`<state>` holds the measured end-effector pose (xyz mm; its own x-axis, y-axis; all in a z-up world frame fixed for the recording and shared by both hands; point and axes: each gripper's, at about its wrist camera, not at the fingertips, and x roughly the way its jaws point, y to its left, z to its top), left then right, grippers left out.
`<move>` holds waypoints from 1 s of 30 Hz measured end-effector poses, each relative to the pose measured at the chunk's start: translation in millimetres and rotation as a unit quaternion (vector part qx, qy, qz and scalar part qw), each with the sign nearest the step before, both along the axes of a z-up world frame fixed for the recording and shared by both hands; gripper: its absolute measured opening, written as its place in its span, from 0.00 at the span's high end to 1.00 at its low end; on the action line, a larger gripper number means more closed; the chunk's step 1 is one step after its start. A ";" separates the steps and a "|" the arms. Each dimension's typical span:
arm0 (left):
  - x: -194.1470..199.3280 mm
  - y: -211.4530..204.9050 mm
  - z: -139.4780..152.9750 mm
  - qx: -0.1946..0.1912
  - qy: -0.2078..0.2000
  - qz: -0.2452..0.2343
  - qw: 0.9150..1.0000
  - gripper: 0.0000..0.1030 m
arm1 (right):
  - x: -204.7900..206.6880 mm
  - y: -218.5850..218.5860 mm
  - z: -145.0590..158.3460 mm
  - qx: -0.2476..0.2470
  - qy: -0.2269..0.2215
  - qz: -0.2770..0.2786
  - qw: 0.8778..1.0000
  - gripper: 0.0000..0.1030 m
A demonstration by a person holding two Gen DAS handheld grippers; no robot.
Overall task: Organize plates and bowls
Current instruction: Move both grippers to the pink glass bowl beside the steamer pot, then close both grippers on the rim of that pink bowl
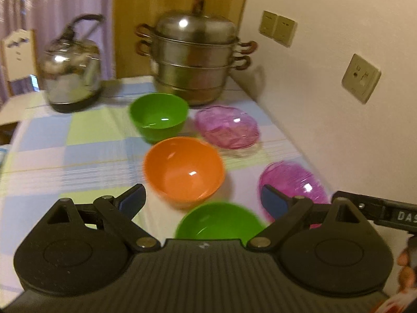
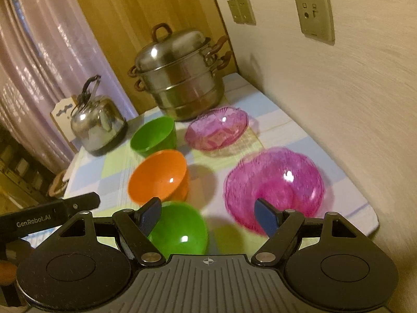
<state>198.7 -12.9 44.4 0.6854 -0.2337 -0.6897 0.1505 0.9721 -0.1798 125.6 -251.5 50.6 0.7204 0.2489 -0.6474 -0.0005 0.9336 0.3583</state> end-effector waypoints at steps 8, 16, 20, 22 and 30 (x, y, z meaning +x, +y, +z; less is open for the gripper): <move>119.2 -24.2 -5.3 -0.011 0.027 -0.049 0.998 0.13 | 89.6 -31.8 -1.6 -0.022 -0.001 -0.003 1.000 0.25; 225.6 -37.5 -44.5 -0.024 0.098 -0.049 0.994 0.26 | 182.0 -56.8 -30.4 -0.011 0.035 0.000 0.999 0.25; 249.2 -44.6 -70.1 -0.018 0.131 -0.053 0.990 0.35 | 221.7 -64.4 -51.8 0.007 0.060 0.009 0.998 0.42; 257.9 -47.8 -82.1 -0.018 0.142 -0.056 0.988 0.40 | 237.3 -66.0 -61.7 0.008 0.069 0.011 0.998 0.46; 281.8 -62.0 -116.0 0.000 0.167 -0.047 0.985 0.49 | 280.6 -68.4 -99.2 0.014 0.098 0.019 0.995 0.61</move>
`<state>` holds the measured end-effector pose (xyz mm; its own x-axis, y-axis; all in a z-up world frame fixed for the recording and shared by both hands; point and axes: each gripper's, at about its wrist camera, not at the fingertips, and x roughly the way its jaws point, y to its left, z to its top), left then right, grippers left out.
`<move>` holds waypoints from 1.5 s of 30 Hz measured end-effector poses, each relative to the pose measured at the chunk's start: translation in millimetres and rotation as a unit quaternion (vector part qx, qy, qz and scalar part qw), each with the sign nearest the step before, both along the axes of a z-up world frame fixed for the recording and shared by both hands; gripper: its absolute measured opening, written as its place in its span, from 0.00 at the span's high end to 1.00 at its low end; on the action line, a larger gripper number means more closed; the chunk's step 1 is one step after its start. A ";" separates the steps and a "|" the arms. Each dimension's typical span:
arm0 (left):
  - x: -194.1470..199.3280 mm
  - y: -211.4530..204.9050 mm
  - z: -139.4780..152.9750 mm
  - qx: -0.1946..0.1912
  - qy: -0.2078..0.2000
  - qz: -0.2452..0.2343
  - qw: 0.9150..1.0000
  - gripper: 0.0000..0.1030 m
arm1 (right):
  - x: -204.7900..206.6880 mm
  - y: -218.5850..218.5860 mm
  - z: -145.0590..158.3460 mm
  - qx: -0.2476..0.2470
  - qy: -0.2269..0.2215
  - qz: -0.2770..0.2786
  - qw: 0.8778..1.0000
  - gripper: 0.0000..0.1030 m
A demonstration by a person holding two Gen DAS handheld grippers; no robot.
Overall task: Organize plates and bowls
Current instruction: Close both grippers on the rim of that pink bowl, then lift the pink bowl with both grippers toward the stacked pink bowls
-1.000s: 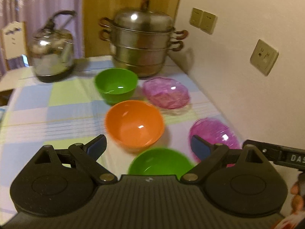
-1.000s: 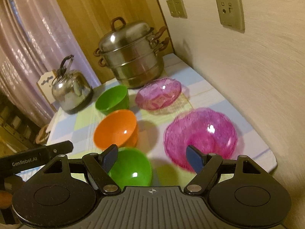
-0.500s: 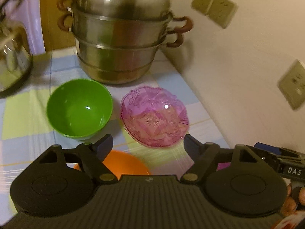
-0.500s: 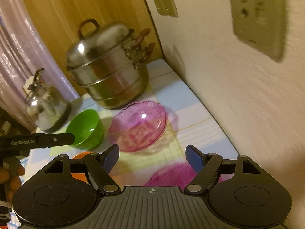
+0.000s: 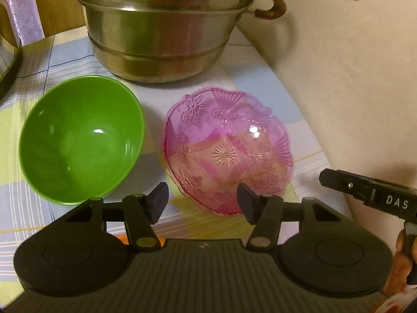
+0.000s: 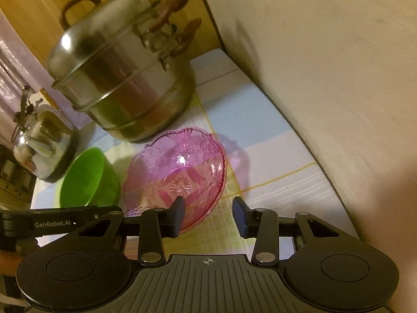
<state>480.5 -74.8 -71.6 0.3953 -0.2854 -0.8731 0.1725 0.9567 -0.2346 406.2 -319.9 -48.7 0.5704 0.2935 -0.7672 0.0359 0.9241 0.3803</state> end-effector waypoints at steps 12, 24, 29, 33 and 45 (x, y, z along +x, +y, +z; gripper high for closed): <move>24.0 -6.1 -33.4 0.017 0.026 0.028 0.999 0.54 | 46.3 -2.9 -41.6 0.004 0.027 -0.005 1.000 0.70; 35.0 -17.7 -37.1 0.047 0.013 0.022 0.999 0.63 | 63.4 -0.4 -66.3 0.013 0.047 -0.007 0.999 0.88; 33.8 -24.9 -37.6 0.062 0.005 0.009 0.998 0.70 | 59.7 -2.7 -65.8 0.008 0.050 -0.009 0.999 0.91; 34.0 -29.3 -38.9 0.058 0.008 -0.001 0.998 0.73 | 53.3 -12.6 -64.1 0.005 0.058 -0.013 0.998 0.92; 34.1 -61.4 -49.6 0.078 -0.005 -0.033 0.996 0.76 | 34.1 -27.6 -59.0 -0.033 0.047 -0.009 0.998 0.91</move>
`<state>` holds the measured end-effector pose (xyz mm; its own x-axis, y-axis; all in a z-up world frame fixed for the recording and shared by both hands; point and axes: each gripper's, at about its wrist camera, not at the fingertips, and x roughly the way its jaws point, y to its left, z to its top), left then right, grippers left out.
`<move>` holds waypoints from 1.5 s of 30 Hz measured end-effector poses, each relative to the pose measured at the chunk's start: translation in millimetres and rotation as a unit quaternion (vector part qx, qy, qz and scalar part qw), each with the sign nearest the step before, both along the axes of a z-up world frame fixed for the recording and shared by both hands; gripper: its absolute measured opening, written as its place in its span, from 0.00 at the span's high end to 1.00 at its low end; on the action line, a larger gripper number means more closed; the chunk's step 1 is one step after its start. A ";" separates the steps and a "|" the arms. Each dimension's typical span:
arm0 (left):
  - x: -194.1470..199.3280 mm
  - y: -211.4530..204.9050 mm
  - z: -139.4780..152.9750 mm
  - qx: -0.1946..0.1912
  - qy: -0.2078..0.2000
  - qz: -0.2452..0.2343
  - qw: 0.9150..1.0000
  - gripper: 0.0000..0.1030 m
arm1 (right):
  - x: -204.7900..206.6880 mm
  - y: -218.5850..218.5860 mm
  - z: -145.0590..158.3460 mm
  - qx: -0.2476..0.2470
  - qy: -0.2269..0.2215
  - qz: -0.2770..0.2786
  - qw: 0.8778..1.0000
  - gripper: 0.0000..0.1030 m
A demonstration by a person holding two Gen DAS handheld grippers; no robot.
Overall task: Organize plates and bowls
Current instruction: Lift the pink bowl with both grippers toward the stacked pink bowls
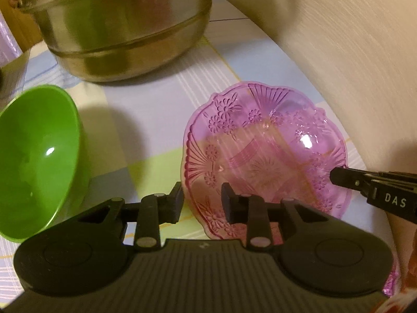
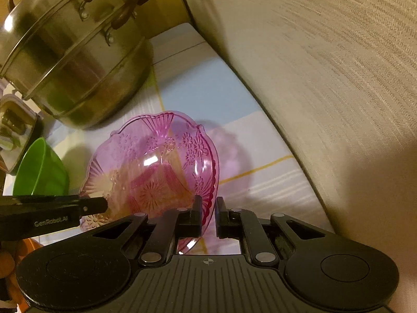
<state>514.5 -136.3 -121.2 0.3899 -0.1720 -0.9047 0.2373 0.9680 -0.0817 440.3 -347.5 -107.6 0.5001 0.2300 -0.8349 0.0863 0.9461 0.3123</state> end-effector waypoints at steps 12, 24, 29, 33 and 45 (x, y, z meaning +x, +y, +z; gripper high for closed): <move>-3.6 6.0 12.8 -0.005 -0.016 -0.003 1.000 0.85 | -7.3 2.5 11.2 -0.013 -0.013 -0.004 1.000 0.91; -38.8 18.7 60.5 -0.026 -0.032 0.005 0.999 0.85 | -47.1 8.6 61.3 -0.019 -0.037 -0.005 0.999 0.91; -70.5 19.3 86.5 -0.040 -0.038 0.004 0.998 0.87 | -77.9 7.8 84.9 -0.012 -0.043 -0.009 0.999 0.91; -99.6 16.0 103.5 -0.043 -0.046 -0.003 0.998 0.87 | -109.7 5.9 101.5 -0.008 -0.047 -0.013 0.999 0.91; -181.6 1.7 126.5 -0.072 -0.049 -0.012 0.996 0.87 | -202.5 -9.1 127.7 -0.009 -0.059 -0.035 0.998 0.91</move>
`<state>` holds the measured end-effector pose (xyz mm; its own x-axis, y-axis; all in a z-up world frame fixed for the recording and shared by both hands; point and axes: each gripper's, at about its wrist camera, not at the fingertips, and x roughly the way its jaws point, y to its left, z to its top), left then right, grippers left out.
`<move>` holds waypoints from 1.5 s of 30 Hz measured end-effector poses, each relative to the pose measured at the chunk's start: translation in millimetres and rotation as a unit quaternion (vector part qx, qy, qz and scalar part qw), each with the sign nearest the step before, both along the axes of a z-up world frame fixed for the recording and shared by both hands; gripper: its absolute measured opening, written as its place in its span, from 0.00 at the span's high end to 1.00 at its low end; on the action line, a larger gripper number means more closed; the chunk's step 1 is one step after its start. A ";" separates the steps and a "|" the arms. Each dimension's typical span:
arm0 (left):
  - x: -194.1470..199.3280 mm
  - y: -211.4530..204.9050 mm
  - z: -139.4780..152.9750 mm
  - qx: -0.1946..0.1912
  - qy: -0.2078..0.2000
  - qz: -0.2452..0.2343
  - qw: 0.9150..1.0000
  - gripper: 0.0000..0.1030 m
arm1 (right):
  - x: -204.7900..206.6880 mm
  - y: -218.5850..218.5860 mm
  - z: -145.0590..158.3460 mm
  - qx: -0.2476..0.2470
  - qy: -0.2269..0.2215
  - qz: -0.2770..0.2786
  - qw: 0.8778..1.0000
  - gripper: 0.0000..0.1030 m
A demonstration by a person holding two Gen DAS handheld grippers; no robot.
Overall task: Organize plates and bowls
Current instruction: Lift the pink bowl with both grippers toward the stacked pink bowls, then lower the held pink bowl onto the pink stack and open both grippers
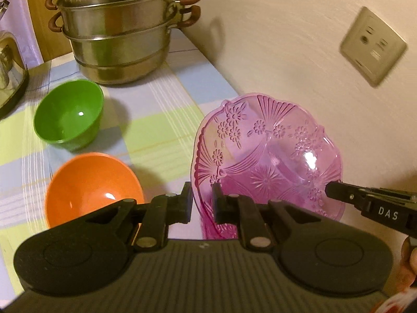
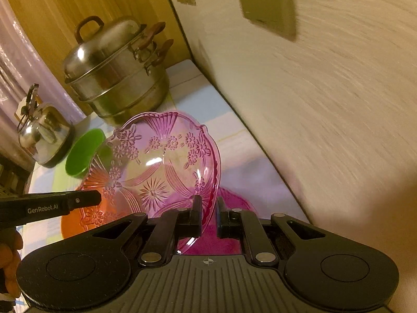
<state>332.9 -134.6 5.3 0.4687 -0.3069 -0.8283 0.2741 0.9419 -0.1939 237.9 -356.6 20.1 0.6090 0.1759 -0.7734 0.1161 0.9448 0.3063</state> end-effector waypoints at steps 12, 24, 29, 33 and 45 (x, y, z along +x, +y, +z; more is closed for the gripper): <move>-33.4 -18.8 -19.2 0.024 0.009 -0.025 0.999 0.87 | -50.5 -20.9 -23.6 0.017 0.017 -0.023 0.999 0.91; -14.6 -27.4 -59.5 0.045 0.043 -0.035 0.997 0.87 | -38.3 -20.5 -55.5 0.003 0.043 -0.021 0.999 0.91; -5.3 -32.7 -72.2 0.055 0.053 -0.043 0.996 0.86 | -31.4 -22.8 -68.9 0.002 0.055 -0.022 0.998 0.91; -1.3 -34.3 -78.5 0.059 0.058 -0.045 0.996 0.86 | -27.4 -23.6 -76.1 0.001 0.060 -0.020 0.998 0.90; 3.2 -38.7 -84.3 0.066 0.065 -0.045 0.995 0.85 | -23.0 -20.8 -82.6 -0.004 0.064 -0.017 0.998 0.90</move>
<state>336.1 -173.3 -79.0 0.3314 -0.2279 -0.9156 0.3383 0.9346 -0.1101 214.9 -377.4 -62.5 0.5102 0.1494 -0.8470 0.1866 0.9421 0.2786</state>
